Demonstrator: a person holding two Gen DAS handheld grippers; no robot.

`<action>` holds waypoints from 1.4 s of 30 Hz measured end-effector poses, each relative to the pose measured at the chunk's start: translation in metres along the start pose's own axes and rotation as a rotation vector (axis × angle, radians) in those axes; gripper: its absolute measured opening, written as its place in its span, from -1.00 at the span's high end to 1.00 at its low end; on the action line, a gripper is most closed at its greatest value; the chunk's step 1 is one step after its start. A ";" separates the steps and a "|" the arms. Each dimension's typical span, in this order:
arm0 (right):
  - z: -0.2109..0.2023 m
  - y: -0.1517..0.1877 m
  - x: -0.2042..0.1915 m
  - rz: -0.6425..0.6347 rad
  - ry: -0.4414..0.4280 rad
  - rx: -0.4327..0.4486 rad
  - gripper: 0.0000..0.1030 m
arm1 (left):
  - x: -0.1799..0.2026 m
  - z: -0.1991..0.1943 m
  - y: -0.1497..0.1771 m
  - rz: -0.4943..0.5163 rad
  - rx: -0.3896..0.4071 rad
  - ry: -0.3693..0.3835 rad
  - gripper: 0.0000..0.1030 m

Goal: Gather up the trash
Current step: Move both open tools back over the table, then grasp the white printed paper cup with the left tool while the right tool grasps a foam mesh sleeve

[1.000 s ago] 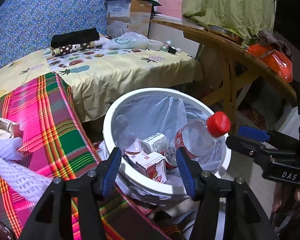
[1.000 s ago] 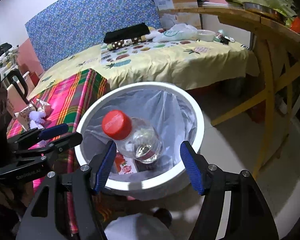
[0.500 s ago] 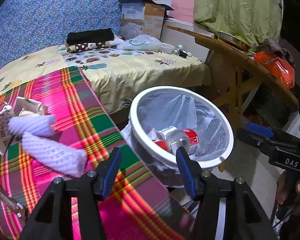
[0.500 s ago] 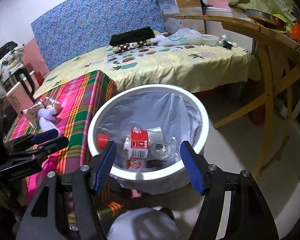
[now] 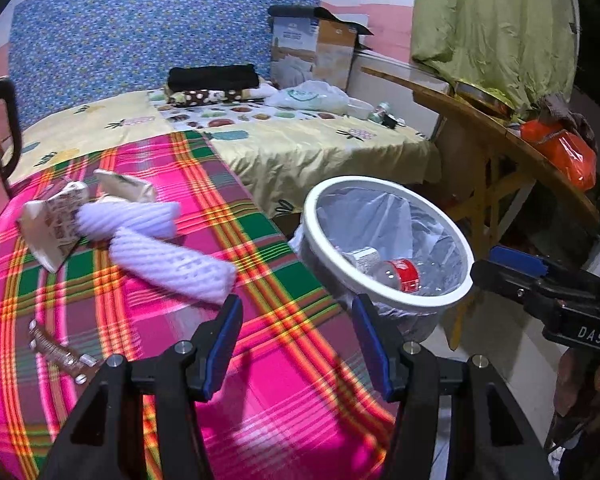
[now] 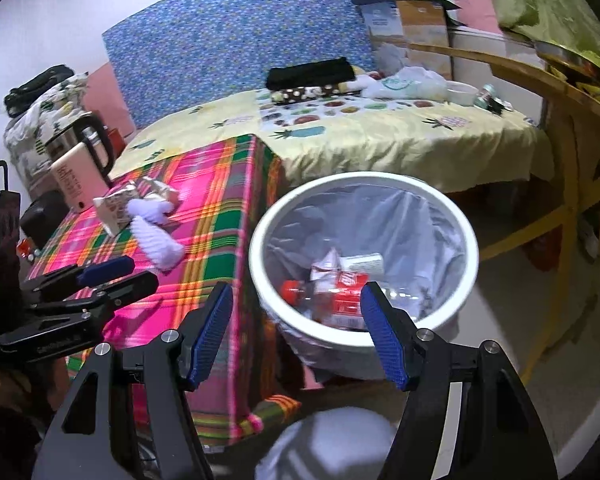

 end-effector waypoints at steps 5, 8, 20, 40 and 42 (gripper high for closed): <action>0.001 0.002 -0.016 -0.027 -0.036 0.000 -0.31 | -0.016 -0.012 0.010 -0.037 0.014 -0.043 -0.14; 0.003 0.003 -0.026 -0.043 -0.065 -0.001 -0.31 | -0.025 -0.019 0.016 -0.048 0.022 -0.064 -0.14; 0.013 0.011 -0.064 -0.131 -0.136 -0.024 -0.31 | -0.062 -0.041 0.040 -0.134 0.040 -0.150 -0.14; 0.031 -0.002 -0.098 -0.214 -0.223 -0.031 -0.31 | -0.128 -0.054 0.040 -0.262 0.053 -0.262 -0.14; 0.035 -0.005 -0.103 -0.224 -0.227 -0.035 -0.31 | -0.135 -0.054 0.036 -0.260 0.052 -0.270 -0.14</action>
Point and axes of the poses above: each gripper's, at about its wrist camera, not at the fingertips, and z roughly the way its jaws point, x to its right, y to its underside, the point moved 5 cm from there along z, roughly the way its jaws point, and after that the axes turned 5 degrees about -x, right-handed, at the moved point
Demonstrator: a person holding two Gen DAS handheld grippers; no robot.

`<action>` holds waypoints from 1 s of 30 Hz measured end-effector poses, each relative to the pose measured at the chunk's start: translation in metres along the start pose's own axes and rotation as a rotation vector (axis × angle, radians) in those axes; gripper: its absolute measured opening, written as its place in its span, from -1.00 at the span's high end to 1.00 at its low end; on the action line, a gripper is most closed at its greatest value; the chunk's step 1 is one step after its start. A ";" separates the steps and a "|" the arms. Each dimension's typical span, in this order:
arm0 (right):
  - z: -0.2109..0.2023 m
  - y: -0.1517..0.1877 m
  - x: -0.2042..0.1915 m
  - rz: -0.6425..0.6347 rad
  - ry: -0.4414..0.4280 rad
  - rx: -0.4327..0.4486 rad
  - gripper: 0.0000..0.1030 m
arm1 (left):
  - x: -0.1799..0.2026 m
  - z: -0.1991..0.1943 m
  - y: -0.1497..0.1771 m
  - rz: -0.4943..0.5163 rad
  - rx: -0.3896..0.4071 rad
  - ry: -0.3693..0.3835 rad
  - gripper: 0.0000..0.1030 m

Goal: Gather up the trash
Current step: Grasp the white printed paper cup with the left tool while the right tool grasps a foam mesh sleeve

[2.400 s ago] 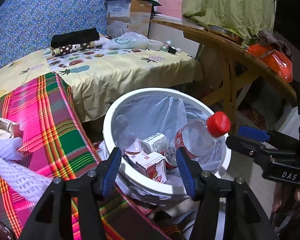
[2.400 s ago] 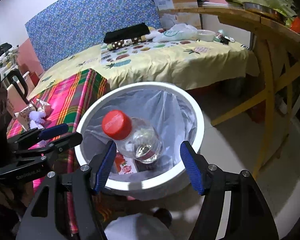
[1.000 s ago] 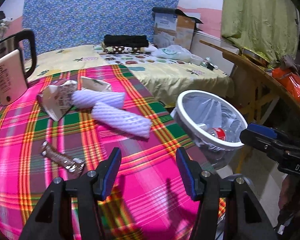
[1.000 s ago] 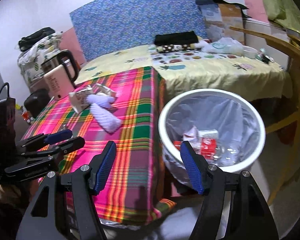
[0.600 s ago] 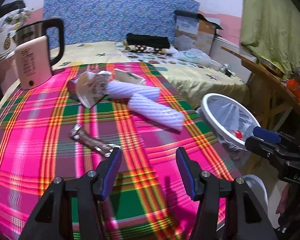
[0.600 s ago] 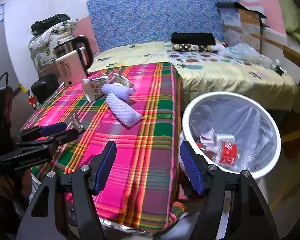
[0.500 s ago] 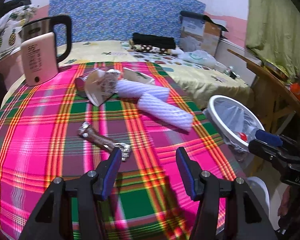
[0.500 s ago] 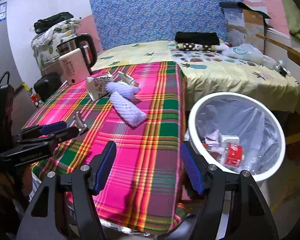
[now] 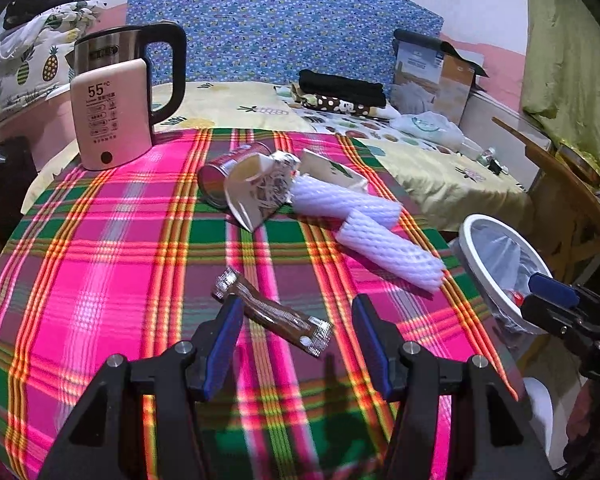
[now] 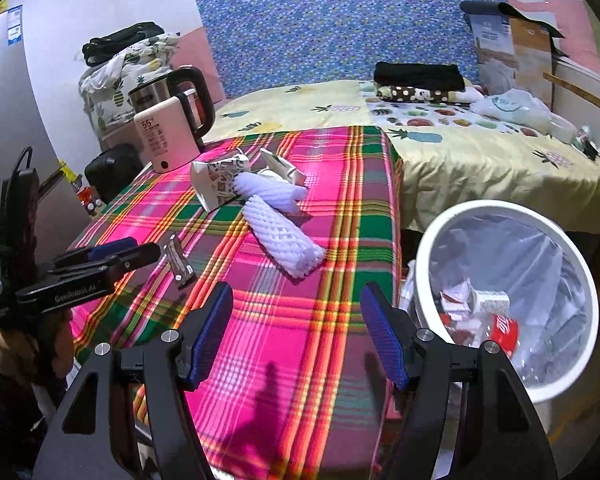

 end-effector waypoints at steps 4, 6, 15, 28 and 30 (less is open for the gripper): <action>0.009 -0.005 -0.004 -0.022 -0.018 -0.009 -0.31 | -0.009 0.008 -0.011 0.010 0.001 -0.015 -0.14; 0.015 -0.008 -0.006 -0.031 -0.027 -0.019 -0.31 | -0.014 0.014 -0.016 0.010 -0.004 -0.018 -0.14; 0.039 -0.018 -0.003 -0.058 -0.031 -0.057 -0.31 | -0.027 0.038 -0.043 0.035 -0.001 -0.041 -0.14; 0.072 -0.024 -0.001 -0.086 -0.038 -0.143 -0.31 | -0.029 0.070 -0.082 0.131 0.035 -0.051 -0.14; 0.076 -0.023 -0.001 -0.090 -0.039 -0.156 -0.31 | -0.028 0.073 -0.084 0.149 0.037 -0.055 -0.14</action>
Point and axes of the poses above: each gripper's, at about its wrist camera, not at the fingertips, and z roughly the way its jaws point, x to its right, y to its underside, the point moved 5 cm from there along z, roughly the way its jaws point, and after that the axes turned 5 degrees about -x, right-handed, at the moved point
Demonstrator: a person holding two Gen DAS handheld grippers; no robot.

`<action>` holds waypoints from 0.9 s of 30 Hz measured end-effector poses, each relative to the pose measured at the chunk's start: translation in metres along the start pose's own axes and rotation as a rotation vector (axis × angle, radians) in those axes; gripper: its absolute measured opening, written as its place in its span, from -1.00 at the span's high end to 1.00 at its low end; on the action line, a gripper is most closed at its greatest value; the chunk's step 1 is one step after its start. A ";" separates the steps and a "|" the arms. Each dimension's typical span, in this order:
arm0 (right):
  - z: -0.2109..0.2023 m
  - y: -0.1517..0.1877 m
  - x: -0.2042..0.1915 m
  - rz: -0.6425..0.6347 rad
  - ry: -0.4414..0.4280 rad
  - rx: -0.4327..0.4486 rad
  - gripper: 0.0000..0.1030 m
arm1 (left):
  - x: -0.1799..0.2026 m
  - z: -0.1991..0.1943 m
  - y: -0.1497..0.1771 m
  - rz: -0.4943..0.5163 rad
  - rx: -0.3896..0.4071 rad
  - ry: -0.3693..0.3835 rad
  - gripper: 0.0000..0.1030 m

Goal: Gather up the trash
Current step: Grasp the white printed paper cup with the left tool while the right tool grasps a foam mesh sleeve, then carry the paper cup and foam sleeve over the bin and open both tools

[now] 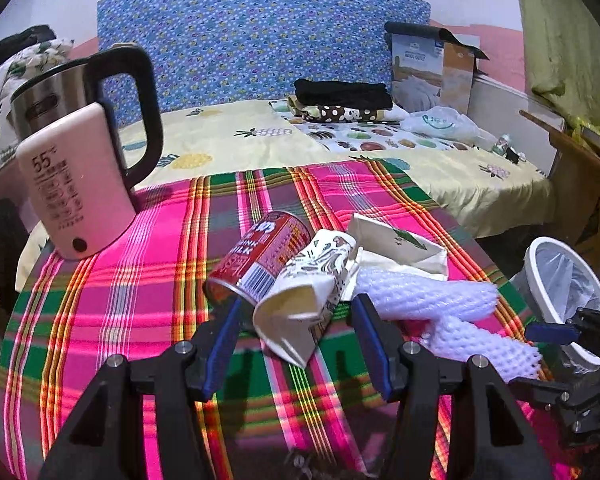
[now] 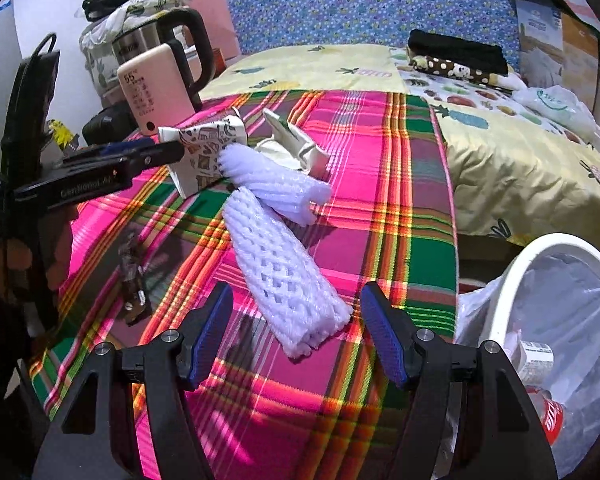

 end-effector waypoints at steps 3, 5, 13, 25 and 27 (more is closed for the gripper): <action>0.003 0.000 0.000 0.001 -0.008 -0.010 -0.19 | 0.002 0.004 -0.002 0.020 0.001 0.003 -0.07; 0.005 0.001 -0.001 0.003 -0.023 -0.023 0.12 | 0.003 0.005 -0.001 0.031 -0.005 0.000 0.32; -0.005 0.003 -0.005 0.015 -0.039 -0.006 0.49 | 0.000 -0.002 0.005 -0.021 -0.030 0.020 0.66; -0.027 0.014 -0.005 0.070 -0.059 0.046 0.56 | 0.003 -0.042 0.030 -0.087 -0.014 0.040 0.70; -0.032 0.016 -0.005 0.081 -0.057 0.060 0.56 | 0.005 -0.049 0.034 -0.095 -0.009 0.043 0.70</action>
Point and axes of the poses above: each gripper's, at about its wrist camera, not at the fingertips, and z roughly the way its jaws point, x to its right, y to its underside, the point moved 5 cm from there along z, roughly the way its jaws point, and after that the axes turned 5 degrees about -x, right-handed, at the moved point
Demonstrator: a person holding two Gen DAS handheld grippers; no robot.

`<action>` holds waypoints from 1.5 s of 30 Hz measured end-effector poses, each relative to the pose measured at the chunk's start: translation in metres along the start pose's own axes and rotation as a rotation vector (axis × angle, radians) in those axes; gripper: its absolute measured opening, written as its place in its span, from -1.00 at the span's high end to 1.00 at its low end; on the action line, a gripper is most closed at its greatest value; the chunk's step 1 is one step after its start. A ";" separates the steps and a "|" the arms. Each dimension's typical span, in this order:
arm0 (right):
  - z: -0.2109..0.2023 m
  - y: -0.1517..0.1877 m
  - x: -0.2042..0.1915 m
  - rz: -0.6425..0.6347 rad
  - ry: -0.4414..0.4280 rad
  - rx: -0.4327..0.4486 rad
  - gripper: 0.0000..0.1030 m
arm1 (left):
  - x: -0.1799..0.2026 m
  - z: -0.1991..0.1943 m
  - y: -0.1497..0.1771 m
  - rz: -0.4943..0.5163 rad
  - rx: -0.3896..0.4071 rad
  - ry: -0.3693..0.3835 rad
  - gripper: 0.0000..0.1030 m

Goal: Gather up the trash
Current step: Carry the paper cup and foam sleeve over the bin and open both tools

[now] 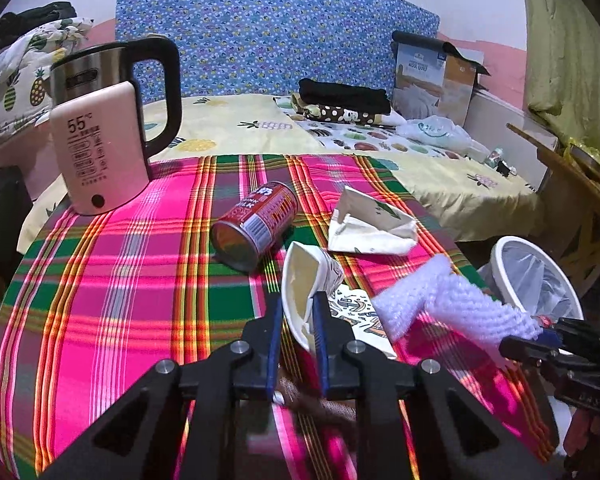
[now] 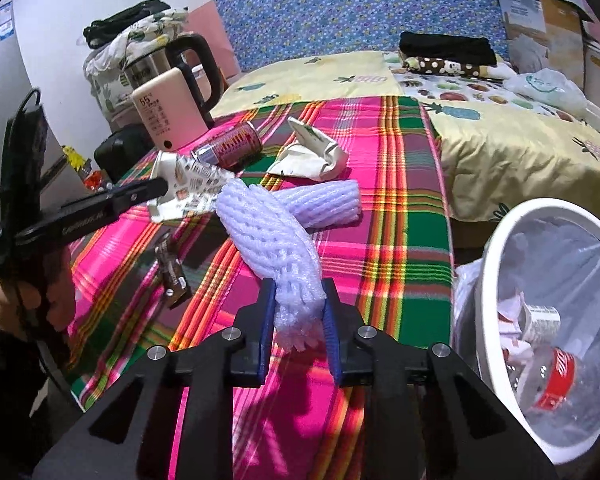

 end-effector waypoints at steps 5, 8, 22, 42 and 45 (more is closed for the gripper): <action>-0.013 0.003 0.001 0.021 0.005 0.028 0.56 | 0.003 -0.017 0.009 -0.020 0.012 0.008 0.70; -0.017 0.005 0.001 0.029 0.008 0.040 0.56 | 0.005 -0.028 0.014 -0.030 0.021 0.016 0.70; -0.037 0.017 0.015 0.068 0.047 0.076 0.56 | 0.045 -0.042 0.021 0.013 0.031 0.088 0.70; -0.079 0.043 0.088 0.232 0.190 0.130 0.56 | 0.173 -0.015 0.010 0.209 -0.021 0.270 0.70; -0.086 0.047 0.103 0.271 0.219 0.139 0.56 | 0.191 -0.010 0.010 0.234 -0.032 0.292 0.70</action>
Point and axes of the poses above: each gripper's, at about its wrist camera, not at the fingertips, and z roughly the way its jaws point, x to its right, y to its underside, the point moved 5 cm from there along z, roughly the way its jaws point, and after that the axes turned 5 degrees about -x, right-handed, at the moved point
